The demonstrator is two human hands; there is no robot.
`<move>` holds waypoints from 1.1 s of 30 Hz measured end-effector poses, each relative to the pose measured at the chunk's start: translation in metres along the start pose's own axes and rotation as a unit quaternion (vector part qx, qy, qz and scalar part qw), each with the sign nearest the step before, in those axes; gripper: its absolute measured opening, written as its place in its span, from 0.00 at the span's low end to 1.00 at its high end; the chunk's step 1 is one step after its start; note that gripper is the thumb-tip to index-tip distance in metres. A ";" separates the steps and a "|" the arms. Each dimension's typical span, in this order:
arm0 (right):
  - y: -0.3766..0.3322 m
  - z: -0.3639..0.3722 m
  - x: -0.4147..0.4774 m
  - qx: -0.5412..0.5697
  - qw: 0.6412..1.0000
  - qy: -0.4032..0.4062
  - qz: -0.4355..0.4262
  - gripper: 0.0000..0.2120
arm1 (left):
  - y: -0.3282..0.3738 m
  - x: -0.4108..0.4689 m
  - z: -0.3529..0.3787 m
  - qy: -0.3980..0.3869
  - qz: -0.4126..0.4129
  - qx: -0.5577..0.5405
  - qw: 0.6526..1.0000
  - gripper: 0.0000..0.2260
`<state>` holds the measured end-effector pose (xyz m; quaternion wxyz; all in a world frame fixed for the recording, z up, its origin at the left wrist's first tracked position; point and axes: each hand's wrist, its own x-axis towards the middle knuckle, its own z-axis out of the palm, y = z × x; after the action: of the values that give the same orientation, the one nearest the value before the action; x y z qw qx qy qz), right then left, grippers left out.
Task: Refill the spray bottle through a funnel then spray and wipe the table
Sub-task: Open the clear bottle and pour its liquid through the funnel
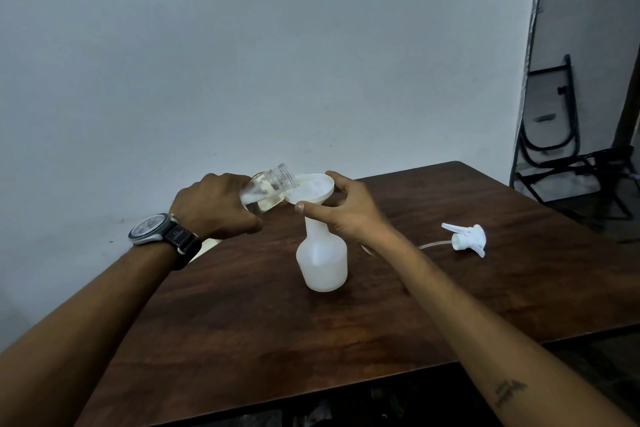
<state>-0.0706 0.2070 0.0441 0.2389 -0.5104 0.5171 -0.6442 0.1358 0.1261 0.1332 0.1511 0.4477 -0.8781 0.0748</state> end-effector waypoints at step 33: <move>-0.002 -0.003 -0.004 -0.011 1.000 -0.010 -0.009 0.20 | -0.005 0.004 0.001 -0.008 0.011 0.013 1.000 0.15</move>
<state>-0.0713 0.2124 0.0440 0.2325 -0.5236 0.5175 -0.6355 0.1373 0.1202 0.1335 0.1373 0.4409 -0.8830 0.0842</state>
